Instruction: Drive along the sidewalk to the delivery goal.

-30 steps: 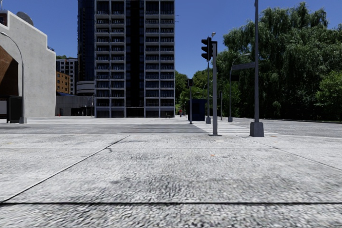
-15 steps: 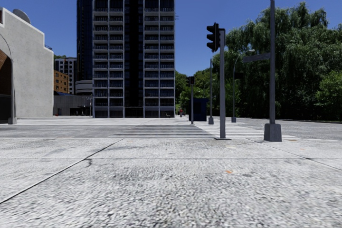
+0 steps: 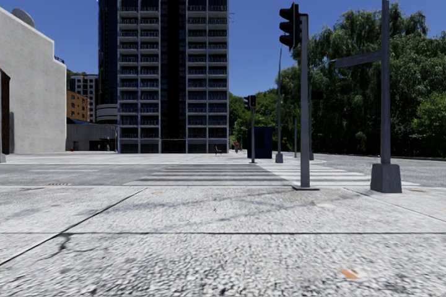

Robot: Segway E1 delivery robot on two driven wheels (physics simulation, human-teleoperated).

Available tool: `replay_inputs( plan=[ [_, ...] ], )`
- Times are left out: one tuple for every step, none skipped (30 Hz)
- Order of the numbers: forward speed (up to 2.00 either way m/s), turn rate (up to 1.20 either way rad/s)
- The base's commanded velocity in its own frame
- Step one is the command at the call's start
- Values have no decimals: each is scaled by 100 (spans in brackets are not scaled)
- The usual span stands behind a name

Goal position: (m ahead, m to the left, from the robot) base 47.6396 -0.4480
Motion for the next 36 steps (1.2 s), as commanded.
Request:
replay_inputs(
  plan=[
    [200,0],
    [200,0],
    [200,0],
    [200,0],
    [200,0],
    [200,0],
    [200,0],
    [200,0],
    [200,0],
    [200,0],
    [200,0],
    [193,0],
    [189,0],
    [192,0],
    [192,0],
    [200,0],
    [200,0],
    [200,0],
    [200,0],
    [200,0],
    [200,0],
    [200,0],
    [200,0],
    [200,0],
    [200,0],
    [200,0],
    [200,0],
    [200,0],
    [200,0],
    [200,0],
    [200,0],
    [200,0],
    [200,0],
    [200,0],
    [200,0],
    [200,0]
  ],
)
